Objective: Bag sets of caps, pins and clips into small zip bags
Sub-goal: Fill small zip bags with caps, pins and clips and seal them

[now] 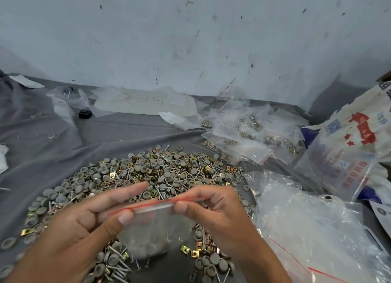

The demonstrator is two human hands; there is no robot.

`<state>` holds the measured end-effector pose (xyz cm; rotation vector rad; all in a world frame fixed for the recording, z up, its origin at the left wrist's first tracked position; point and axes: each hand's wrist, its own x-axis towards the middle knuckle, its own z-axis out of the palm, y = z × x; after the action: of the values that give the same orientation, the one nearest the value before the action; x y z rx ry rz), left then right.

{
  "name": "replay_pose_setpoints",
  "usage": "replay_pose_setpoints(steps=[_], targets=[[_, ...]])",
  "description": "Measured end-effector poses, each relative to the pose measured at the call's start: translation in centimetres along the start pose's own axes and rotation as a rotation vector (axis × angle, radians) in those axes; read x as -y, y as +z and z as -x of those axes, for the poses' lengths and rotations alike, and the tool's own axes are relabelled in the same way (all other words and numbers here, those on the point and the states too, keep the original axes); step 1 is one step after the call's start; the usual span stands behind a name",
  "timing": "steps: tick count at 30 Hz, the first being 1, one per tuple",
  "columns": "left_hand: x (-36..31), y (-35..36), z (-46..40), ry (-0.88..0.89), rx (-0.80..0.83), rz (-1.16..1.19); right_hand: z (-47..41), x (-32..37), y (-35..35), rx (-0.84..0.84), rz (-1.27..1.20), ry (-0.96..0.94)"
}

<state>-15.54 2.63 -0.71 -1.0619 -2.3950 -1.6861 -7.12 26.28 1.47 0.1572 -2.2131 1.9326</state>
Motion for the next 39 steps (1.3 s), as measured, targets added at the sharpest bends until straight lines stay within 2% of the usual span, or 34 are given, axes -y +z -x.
replay_pose_setpoints(steps=[4, 9, 12, 16, 23, 25, 29, 35, 37, 39], targets=[[-0.9, 0.1, -0.2, 0.014, 0.051, 0.137, 0.1, -0.1, -0.5, 0.054, -0.028, 0.016], [-1.8, 0.2, -0.1, 0.025, 0.051, 0.119, 0.0, 0.0, -0.6, 0.044, -0.001, 0.049], [-2.2, 0.6, 0.2, -0.03, 0.027, 0.17, 0.1, 0.1, -0.3, 0.026, 0.018, 0.025], [-2.6, 1.1, 0.3, -0.075, -0.029, 0.261, 0.4, 0.4, 0.8, -0.007, 0.05, -0.047], [-1.9, 2.1, 0.0, -0.014, -0.225, 0.151, 0.4, 0.4, 1.3, -0.097, 0.207, -0.077], [-1.9, 2.1, 0.0, -0.027, -0.205, 0.133, 0.4, 0.7, 1.0, -0.078, 0.233, -0.073], [-1.9, 1.1, -0.2, -0.121, -0.062, 0.161, -0.1, 2.0, -0.6, -0.095, 0.261, 0.003], [-1.1, 0.1, -0.4, -0.083, -0.271, 0.182, -4.4, 5.3, -2.6, -0.007, 0.43, 0.063], [-1.2, 0.0, -0.5, -0.087, -0.359, 0.195, -7.3, 6.5, -3.6, -0.084, 0.457, 0.04], [-1.3, -0.1, -0.5, -0.091, -0.379, 0.174, -10.4, 8.0, -5.7, -0.255, 0.421, 0.033]])
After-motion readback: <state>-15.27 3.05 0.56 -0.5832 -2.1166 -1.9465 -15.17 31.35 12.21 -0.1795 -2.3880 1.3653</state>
